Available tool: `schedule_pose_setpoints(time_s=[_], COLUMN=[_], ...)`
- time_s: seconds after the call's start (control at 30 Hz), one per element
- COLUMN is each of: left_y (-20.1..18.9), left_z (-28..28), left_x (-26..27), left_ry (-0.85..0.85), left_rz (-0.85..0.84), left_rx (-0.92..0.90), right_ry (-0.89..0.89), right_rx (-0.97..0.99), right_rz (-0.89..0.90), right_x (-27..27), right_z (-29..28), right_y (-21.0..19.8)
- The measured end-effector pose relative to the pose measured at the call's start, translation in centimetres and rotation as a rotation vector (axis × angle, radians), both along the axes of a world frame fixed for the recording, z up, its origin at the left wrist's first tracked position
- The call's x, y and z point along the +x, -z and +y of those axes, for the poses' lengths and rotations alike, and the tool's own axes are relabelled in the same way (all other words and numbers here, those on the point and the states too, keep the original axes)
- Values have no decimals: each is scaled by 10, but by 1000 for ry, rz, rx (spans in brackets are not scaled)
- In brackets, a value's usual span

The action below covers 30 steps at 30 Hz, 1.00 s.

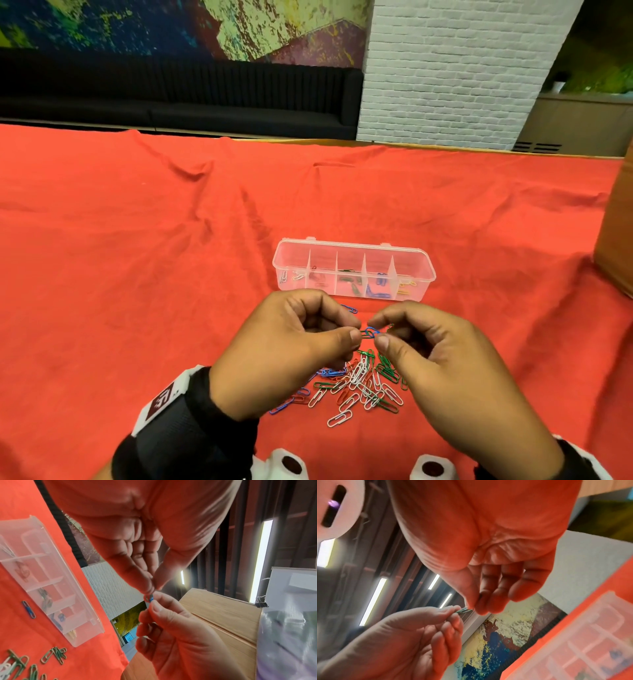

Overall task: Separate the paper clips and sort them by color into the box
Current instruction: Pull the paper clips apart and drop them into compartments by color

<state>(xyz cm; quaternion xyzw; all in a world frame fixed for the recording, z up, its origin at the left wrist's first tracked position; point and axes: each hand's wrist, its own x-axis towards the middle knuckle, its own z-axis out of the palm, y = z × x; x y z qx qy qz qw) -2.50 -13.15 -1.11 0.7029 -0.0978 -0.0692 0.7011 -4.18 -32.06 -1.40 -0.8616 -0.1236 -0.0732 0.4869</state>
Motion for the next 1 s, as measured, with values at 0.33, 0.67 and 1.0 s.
schedule_pose_setpoints(time_s=[0.33,0.67,1.0], left_y=[14,19,29], left_z=[-4,3,31], left_x=[4,11,40], left_ry=[-126,-46,-164], left_rz=[-182,-58,203], left_rx=[240,61,-220], right_ry=[59,55,108], right_rx=[-235,295,246], right_rz=[-49,247,328], right_x=[3,12,109], right_z=[16,15,-31], right_y=[9,-1,-12])
